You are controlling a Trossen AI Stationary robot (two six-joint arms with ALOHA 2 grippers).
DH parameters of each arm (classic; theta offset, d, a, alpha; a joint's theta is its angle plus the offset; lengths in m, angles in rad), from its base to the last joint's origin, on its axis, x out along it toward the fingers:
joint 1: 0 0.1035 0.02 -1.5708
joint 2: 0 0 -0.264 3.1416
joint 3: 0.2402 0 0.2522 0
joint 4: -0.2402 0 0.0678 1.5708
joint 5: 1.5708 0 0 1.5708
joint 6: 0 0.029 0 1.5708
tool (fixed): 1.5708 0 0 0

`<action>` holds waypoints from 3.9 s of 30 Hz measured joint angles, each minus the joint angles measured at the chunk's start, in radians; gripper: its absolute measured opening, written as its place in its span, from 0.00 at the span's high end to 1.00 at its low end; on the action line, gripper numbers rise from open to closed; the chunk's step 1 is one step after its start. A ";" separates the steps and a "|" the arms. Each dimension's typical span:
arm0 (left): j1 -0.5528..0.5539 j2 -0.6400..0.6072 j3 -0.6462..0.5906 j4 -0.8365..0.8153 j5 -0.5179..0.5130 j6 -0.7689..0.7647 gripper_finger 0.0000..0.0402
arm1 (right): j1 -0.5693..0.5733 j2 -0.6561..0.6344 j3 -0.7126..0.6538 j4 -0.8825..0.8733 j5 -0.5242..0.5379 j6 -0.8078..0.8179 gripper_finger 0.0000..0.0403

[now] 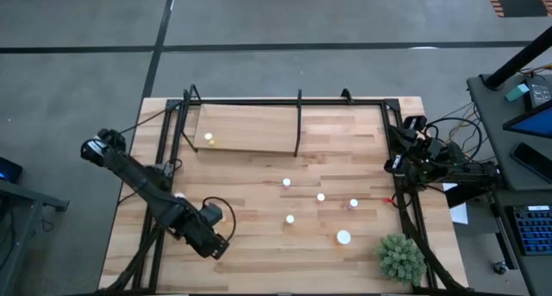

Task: Pick and place medicine bottles onto shelf by color
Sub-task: Put the bottom left orange pill bottle on the shelf

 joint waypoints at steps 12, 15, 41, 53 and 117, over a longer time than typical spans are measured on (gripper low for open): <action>0.005 0.100 -0.032 -0.010 0.048 0.113 0.19 | 0.000 0.000 0.000 -0.001 0.000 0.000 0.98; 0.008 0.126 -0.028 -0.012 0.049 0.140 0.19 | 0.000 0.000 0.000 -0.001 0.000 0.000 0.98; 0.010 0.153 -0.029 -0.041 0.000 0.187 0.53 | 0.000 0.000 0.000 -0.002 0.000 0.000 0.98; 0.010 0.133 0.060 -0.034 0.095 0.260 0.50 | 0.000 0.000 0.000 -0.002 0.000 0.000 0.98; 1.134 0.134 0.221 -0.311 -0.132 1.313 0.50 | 0.000 0.000 0.000 0.012 0.000 -0.034 0.98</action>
